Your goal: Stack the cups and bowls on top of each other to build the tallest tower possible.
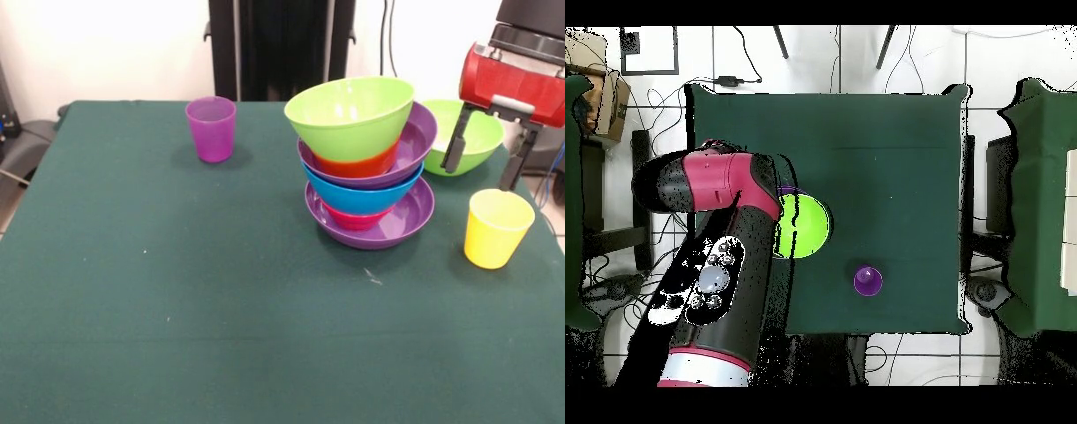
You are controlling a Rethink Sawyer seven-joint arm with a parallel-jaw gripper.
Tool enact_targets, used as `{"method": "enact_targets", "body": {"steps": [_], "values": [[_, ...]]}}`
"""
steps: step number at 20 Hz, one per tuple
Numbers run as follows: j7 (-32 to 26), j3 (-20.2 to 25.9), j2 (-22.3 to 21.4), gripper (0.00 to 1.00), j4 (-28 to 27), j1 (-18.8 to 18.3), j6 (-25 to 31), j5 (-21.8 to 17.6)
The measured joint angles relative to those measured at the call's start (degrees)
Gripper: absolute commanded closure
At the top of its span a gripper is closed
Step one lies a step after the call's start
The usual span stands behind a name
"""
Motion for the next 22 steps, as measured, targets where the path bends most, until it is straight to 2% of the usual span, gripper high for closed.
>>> {"method": "enact_targets", "body": {"steps": [8,22], "values": [[0.0,0.0,1.57,0.0,-0.01,-0.17,-2.01,0.0],[0.0,-0.01,6.97,0.0,-0.03,-0.41,-5.02,0.43]]}}
